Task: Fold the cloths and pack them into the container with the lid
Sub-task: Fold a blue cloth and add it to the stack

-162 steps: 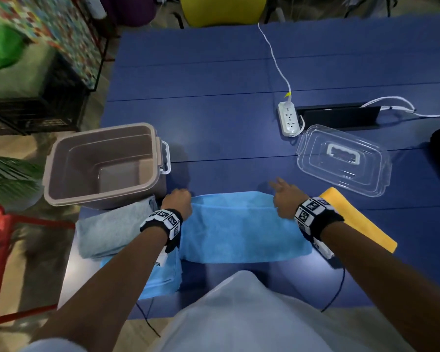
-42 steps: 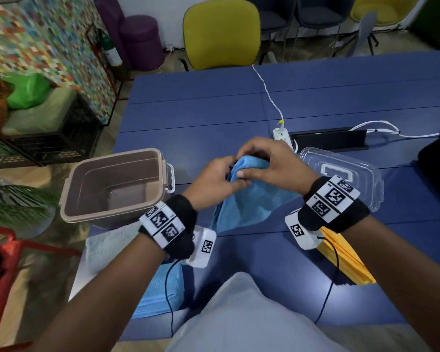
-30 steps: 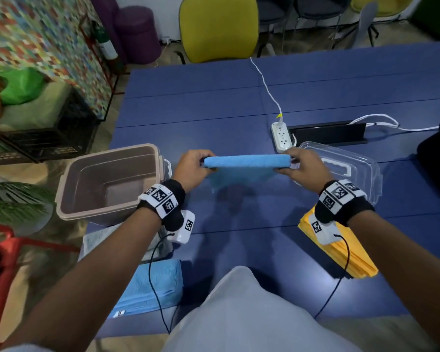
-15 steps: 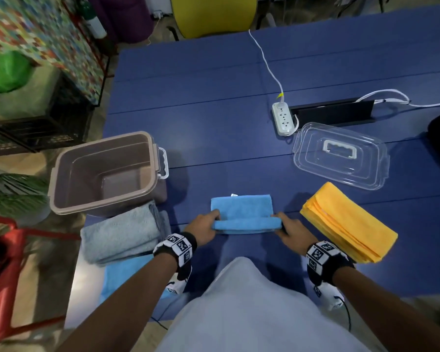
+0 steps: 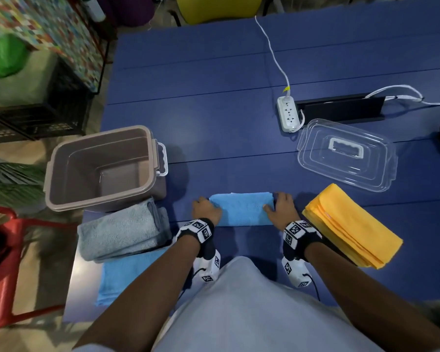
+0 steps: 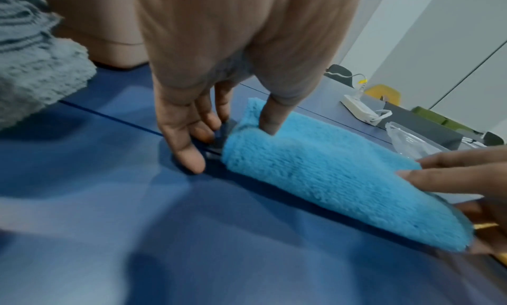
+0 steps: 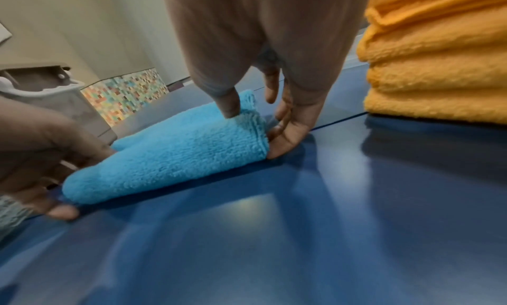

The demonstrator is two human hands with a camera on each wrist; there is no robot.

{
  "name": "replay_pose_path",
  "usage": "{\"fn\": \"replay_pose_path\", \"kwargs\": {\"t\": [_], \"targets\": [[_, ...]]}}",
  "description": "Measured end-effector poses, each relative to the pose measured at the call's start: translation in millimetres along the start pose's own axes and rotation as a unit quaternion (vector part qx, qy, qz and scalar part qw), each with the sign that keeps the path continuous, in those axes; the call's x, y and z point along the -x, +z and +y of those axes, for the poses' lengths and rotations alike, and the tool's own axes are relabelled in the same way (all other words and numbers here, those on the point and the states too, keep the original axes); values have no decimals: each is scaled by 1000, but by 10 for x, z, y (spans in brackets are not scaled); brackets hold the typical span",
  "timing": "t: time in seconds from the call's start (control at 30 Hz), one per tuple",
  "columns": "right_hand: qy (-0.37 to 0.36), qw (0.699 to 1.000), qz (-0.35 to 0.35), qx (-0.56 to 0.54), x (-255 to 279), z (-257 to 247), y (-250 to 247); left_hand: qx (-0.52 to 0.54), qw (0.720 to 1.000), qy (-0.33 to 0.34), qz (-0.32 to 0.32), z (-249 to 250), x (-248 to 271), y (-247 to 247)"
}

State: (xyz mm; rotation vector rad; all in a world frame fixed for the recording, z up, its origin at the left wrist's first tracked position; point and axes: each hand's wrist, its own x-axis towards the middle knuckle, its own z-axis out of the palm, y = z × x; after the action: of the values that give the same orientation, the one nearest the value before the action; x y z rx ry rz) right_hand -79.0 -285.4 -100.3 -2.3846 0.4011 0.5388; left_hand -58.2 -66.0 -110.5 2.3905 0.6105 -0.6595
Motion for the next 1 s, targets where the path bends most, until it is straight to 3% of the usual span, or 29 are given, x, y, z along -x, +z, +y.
{"fn": "replay_pose_path", "kwargs": {"t": [0.17,0.27,0.33,0.4,0.57,0.7,0.77,0.9,1.0], "targets": [[71,996,-53,-18,-3,-93,56,19,997,-38,-65,101,134,-11],[134,978,-113,-113,55,-90,53,22,992,-61,-106,58,233,-79],[144,965,-115,-184,85,-55,77,45,990,-59,-122,56,304,-148],[142,950,-113,-253,123,-78,81,131,981,-52,-133,9,399,-258],[28,925,-148,-349,401,-643,-36,344,938,-3,-40,-317,738,-862],[-57,895,-251,-364,734,-1296,168,427,903,41,30,-858,1020,-1477],[-80,884,-286,-361,896,-1563,385,428,901,46,54,-1172,1112,-1688],[-147,897,-273,-314,1197,-1944,750,451,890,14,71,-1691,1232,-1897],[-228,900,-251,-274,1279,-2088,845,470,875,75,85,-1952,1309,-2013]]}}
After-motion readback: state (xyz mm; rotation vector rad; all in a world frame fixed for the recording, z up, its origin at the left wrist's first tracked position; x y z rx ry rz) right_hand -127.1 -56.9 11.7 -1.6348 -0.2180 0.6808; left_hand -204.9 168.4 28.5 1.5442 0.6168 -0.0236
